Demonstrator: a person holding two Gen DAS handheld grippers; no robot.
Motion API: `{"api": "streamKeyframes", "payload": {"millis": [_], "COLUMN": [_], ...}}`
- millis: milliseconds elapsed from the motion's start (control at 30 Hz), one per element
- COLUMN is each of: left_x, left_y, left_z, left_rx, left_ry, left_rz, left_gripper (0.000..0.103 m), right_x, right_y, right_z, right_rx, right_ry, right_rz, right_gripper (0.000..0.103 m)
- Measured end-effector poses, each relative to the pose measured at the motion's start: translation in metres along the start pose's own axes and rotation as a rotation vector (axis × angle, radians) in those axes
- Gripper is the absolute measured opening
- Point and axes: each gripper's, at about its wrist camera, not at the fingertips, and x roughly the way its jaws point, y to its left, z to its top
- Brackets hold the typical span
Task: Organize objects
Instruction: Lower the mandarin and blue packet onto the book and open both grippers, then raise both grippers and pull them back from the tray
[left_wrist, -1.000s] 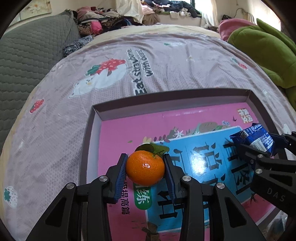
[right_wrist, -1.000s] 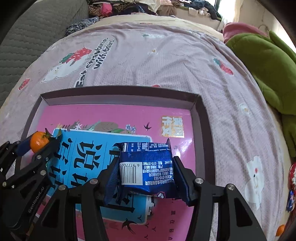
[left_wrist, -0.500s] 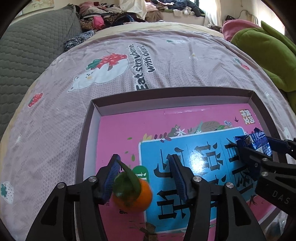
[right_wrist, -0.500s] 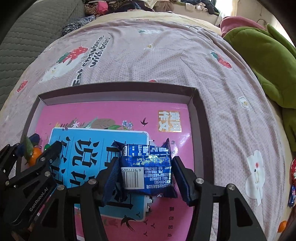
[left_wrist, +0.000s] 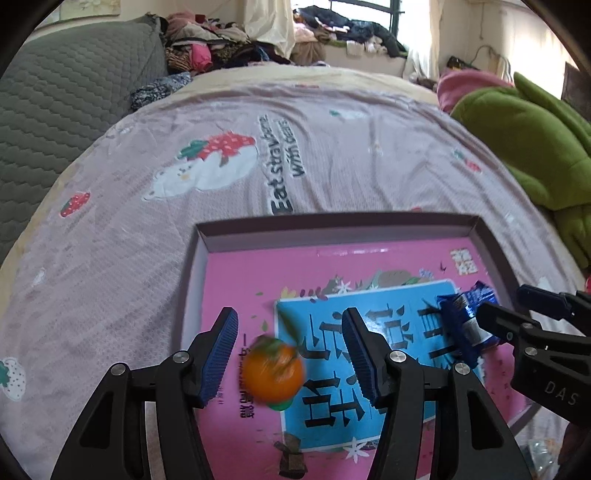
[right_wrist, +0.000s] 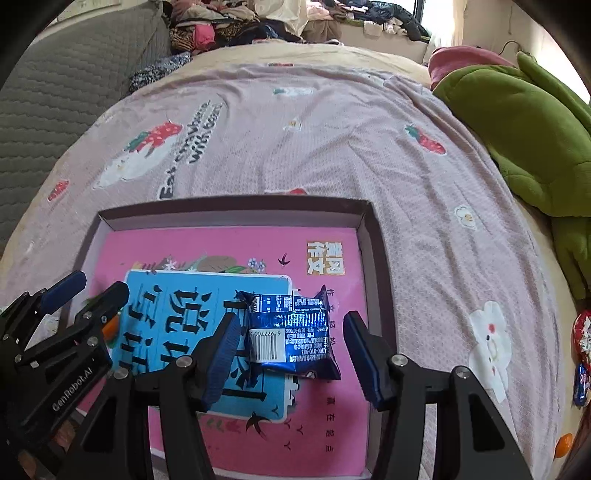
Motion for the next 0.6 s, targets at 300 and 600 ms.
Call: {"api": "streamKeyframes", "payload": {"millis": [300,600], "left_x": [-0.046,-0.108], "left_y": [0.008,0.013], "left_z": [-0.002,-0.028], "left_rx": [-0.004,-0.001], "left_ry": [-0.075,-0.126], "left_rz": [0.008,0.016], "left_gripper": [0.061,0.061], "right_x": [-0.055,-0.108], "right_y": [0.004,0.006], "right_z": [-0.009,-0.029], "right_rx": [0.018,0.007], "right_ry": [-0.102,-0.17], "right_rz": [0.064,0.095], "right_gripper": [0.058,0.061]}}
